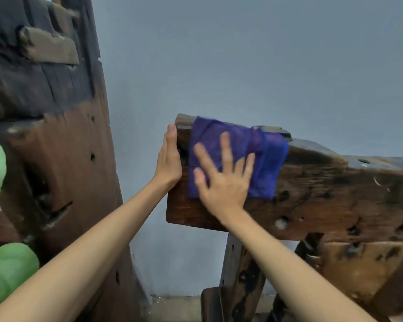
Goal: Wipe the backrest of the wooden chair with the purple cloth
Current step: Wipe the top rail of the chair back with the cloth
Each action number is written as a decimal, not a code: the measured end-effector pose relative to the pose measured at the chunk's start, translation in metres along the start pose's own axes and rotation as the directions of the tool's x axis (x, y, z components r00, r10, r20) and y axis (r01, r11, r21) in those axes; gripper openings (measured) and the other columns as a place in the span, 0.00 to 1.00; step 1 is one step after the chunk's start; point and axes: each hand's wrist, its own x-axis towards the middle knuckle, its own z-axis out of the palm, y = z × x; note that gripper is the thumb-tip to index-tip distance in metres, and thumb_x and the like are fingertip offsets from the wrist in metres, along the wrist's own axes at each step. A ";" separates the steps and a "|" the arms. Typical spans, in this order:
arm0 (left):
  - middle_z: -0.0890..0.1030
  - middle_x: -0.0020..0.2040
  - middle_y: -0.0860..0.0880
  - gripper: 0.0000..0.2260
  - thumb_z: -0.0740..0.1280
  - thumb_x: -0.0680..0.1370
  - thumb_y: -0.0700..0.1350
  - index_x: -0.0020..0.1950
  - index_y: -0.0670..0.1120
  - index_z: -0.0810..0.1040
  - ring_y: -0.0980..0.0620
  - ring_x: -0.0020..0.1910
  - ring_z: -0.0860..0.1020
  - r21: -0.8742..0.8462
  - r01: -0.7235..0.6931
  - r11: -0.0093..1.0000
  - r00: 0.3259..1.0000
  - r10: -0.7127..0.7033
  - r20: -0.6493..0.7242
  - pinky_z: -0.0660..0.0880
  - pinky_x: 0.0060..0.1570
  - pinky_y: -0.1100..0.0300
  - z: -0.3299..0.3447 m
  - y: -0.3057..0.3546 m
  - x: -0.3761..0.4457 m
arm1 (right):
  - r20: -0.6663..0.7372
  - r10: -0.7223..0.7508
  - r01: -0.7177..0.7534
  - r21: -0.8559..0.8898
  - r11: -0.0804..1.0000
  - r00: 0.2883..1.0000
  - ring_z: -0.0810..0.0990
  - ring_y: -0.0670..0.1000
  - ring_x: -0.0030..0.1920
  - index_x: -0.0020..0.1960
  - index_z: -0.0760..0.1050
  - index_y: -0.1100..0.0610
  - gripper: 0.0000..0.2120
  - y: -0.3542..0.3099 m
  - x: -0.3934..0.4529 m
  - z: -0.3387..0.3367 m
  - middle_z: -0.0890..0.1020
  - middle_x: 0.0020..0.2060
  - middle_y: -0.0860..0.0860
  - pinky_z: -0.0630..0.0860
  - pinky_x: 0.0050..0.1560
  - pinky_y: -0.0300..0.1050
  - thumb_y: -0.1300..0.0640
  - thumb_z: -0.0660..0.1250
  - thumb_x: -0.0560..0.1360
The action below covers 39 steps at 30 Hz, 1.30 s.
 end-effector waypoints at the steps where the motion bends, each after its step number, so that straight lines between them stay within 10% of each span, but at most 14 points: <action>1: 0.75 0.73 0.48 0.50 0.47 0.66 0.81 0.76 0.51 0.71 0.49 0.73 0.72 -0.015 0.024 1.000 1.000 -0.024 0.000 0.62 0.77 0.47 -0.002 0.000 0.001 | 0.071 -0.084 0.081 0.043 0.996 0.994 0.74 0.63 0.63 0.76 0.67 0.38 0.24 -0.008 -0.018 0.000 0.68 0.77 0.52 0.59 0.75 0.62 0.41 0.63 0.80; 7: 0.77 0.64 0.46 0.40 0.41 0.74 0.73 0.68 0.48 0.74 0.46 0.63 0.75 0.338 -0.101 0.936 0.982 0.148 -0.116 0.70 0.62 0.53 -0.012 0.004 -0.006 | 0.488 -0.053 0.051 0.017 0.999 0.871 0.85 0.58 0.47 0.67 0.73 0.41 0.18 0.086 -0.122 -0.046 0.85 0.52 0.51 0.80 0.40 0.46 0.38 0.58 0.80; 11: 0.71 0.74 0.44 0.24 0.53 0.80 0.59 0.67 0.46 0.75 0.43 0.78 0.63 0.834 -0.378 0.402 0.804 0.589 0.081 0.57 0.75 0.40 0.017 0.043 -0.011 | 0.523 0.187 -0.071 -0.234 0.970 0.831 0.75 0.65 0.65 0.71 0.74 0.46 0.25 0.165 -0.099 -0.081 0.75 0.71 0.54 0.75 0.58 0.57 0.37 0.50 0.82; 13: 0.79 0.67 0.45 0.26 0.49 0.80 0.62 0.61 0.49 0.80 0.45 0.76 0.67 0.886 -0.428 0.176 0.828 0.469 0.307 0.45 0.77 0.34 0.060 0.063 -0.012 | 0.436 0.324 -0.249 -0.220 0.943 0.840 0.70 0.67 0.69 0.75 0.67 0.41 0.24 0.177 -0.056 -0.092 0.69 0.75 0.56 0.76 0.60 0.61 0.38 0.53 0.81; 17: 0.84 0.58 0.43 0.35 0.38 0.80 0.67 0.60 0.51 0.80 0.41 0.61 0.79 0.905 -0.400 0.146 0.915 0.114 0.386 0.53 0.72 0.32 0.134 0.086 0.014 | 0.447 0.292 -0.252 -0.147 0.956 0.846 0.73 0.58 0.69 0.75 0.62 0.32 0.27 0.189 0.056 -0.090 0.74 0.72 0.47 0.70 0.62 0.56 0.30 0.46 0.79; 19: 0.83 0.60 0.43 0.36 0.36 0.80 0.66 0.62 0.51 0.78 0.40 0.60 0.79 0.900 -0.414 0.139 0.910 0.085 0.406 0.66 0.65 0.39 0.146 0.082 0.026 | 0.647 0.338 -0.347 -0.120 0.930 0.683 0.75 0.56 0.69 0.73 0.61 0.27 0.30 0.197 0.102 -0.072 0.77 0.70 0.44 0.72 0.62 0.55 0.24 0.45 0.73; 23: 0.83 0.59 0.44 0.34 0.34 0.81 0.64 0.64 0.53 0.77 0.39 0.58 0.79 0.888 -0.387 0.248 0.922 0.111 0.371 0.69 0.60 0.42 0.145 0.079 0.031 | 0.911 0.326 -0.652 -0.088 0.753 0.254 0.74 0.56 0.68 0.67 0.74 0.52 0.28 0.222 0.139 -0.037 0.77 0.64 0.55 0.65 0.72 0.54 0.34 0.52 0.81; 27: 0.79 0.62 0.38 0.38 0.33 0.81 0.62 0.67 0.49 0.78 0.36 0.64 0.73 0.956 -0.207 0.208 0.976 0.116 0.186 0.61 0.66 0.33 0.143 0.085 0.031 | 0.888 0.291 -0.499 -0.083 0.863 0.355 0.76 0.60 0.61 0.58 0.74 0.51 0.23 0.221 0.135 -0.053 0.77 0.55 0.52 0.68 0.66 0.57 0.42 0.43 0.85; 32: 0.83 0.53 0.41 0.38 0.32 0.79 0.60 0.69 0.50 0.76 0.41 0.45 0.74 0.961 -0.154 0.230 0.975 0.192 0.110 0.66 0.52 0.44 0.154 0.081 0.033 | 0.600 0.068 -0.132 0.063 0.989 0.797 0.71 0.52 0.71 0.76 0.61 0.35 0.24 0.192 0.061 -0.104 0.73 0.73 0.44 0.68 0.69 0.57 0.36 0.44 0.82; 35: 0.83 0.56 0.42 0.31 0.36 0.82 0.58 0.72 0.51 0.73 0.39 0.51 0.78 0.953 -0.083 0.290 0.989 0.142 0.043 0.64 0.49 0.47 0.155 0.084 0.037 | 0.605 -0.081 -0.039 0.183 0.982 0.792 0.64 0.50 0.75 0.77 0.62 0.37 0.25 0.149 0.063 -0.105 0.70 0.75 0.43 0.55 0.77 0.56 0.37 0.46 0.82; 39: 0.82 0.56 0.46 0.38 0.33 0.81 0.64 0.60 0.48 0.79 0.42 0.57 0.77 0.794 0.077 0.603 0.997 -0.035 -0.070 0.66 0.60 0.46 0.147 0.093 0.043 | 0.670 -0.201 -0.017 0.305 0.952 0.715 0.79 0.53 0.62 0.64 0.75 0.40 0.23 0.124 0.119 -0.073 0.80 0.64 0.44 0.75 0.56 0.55 0.37 0.47 0.80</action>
